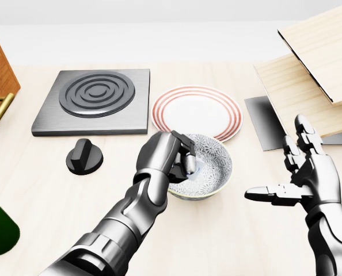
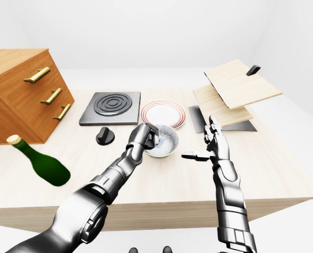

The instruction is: Pick up the cream cheese and put it in the bowl.

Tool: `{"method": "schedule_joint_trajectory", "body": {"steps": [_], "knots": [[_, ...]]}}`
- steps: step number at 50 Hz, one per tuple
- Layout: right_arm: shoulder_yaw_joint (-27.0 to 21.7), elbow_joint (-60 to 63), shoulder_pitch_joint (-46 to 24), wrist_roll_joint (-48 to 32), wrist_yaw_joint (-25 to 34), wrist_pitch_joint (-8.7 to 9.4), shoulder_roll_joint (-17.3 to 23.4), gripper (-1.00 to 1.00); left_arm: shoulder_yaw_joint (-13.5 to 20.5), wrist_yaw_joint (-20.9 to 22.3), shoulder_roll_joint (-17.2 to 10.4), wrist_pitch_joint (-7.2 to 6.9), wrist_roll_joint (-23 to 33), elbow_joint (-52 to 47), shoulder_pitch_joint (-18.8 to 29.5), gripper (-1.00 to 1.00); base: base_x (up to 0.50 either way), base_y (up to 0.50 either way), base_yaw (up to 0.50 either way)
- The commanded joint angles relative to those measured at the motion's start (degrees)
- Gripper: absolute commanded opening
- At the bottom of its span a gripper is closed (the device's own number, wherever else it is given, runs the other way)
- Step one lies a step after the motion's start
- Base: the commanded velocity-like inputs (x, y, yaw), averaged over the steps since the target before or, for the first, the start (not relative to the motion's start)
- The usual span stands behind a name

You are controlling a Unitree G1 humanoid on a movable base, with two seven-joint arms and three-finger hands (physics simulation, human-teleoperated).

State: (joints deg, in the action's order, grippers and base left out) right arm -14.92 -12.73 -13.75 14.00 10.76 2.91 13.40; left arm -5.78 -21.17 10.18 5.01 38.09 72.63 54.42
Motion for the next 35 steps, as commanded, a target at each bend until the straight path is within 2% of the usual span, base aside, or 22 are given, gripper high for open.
{"method": "schedule_joint_trajectory", "body": {"steps": [1,19,20,21,22,23,31,35], "knots": [[-0.2,0.4,0.3,0.3,0.4,-0.05,0.1,1.00,0.1,-1.3,0.1,-0.01,4.0,-0.3,0.4,-1.00,0.00,0.00,0.00],[-0.1,0.4,0.5,0.2,0.8,-0.26,0.0,1.00,0.4,-2.1,0.3,-0.01,4.1,0.1,0.7,-1.00,0.00,0.00,0.00],[-0.2,0.4,0.5,0.2,0.8,-0.31,0.0,1.00,0.4,-2.1,0.3,-0.01,4.1,0.1,0.8,-0.93,0.00,0.00,0.00],[-0.2,0.1,0.4,0.2,0.9,-0.43,0.0,1.00,0.4,-2.4,0.3,-0.01,4.1,0.2,0.8,-0.01,0.00,0.00,0.00],[-0.2,0.0,0.4,0.2,0.9,-0.51,0.1,1.00,0.5,-2.5,0.3,-0.01,4.1,0.2,0.9,0.34,0.00,0.00,0.00],[-0.3,0.0,0.4,0.2,0.9,-0.53,0.1,1.00,0.5,-2.7,0.4,-0.01,4.0,0.2,0.9,1.00,0.00,0.00,0.00],[-0.1,-0.6,0.3,0.2,1.0,-1.05,0.0,1.00,1.0,-2.7,0.3,-0.01,3.1,-0.3,1.8,1.00,0.00,0.00,0.00],[-0.1,-1.2,0.2,0.2,1.0,-1.44,0.1,1.00,2.4,-0.6,0.1,-0.01,-0.4,-2.3,3.6,1.00,0.00,0.00,0.00]]}}
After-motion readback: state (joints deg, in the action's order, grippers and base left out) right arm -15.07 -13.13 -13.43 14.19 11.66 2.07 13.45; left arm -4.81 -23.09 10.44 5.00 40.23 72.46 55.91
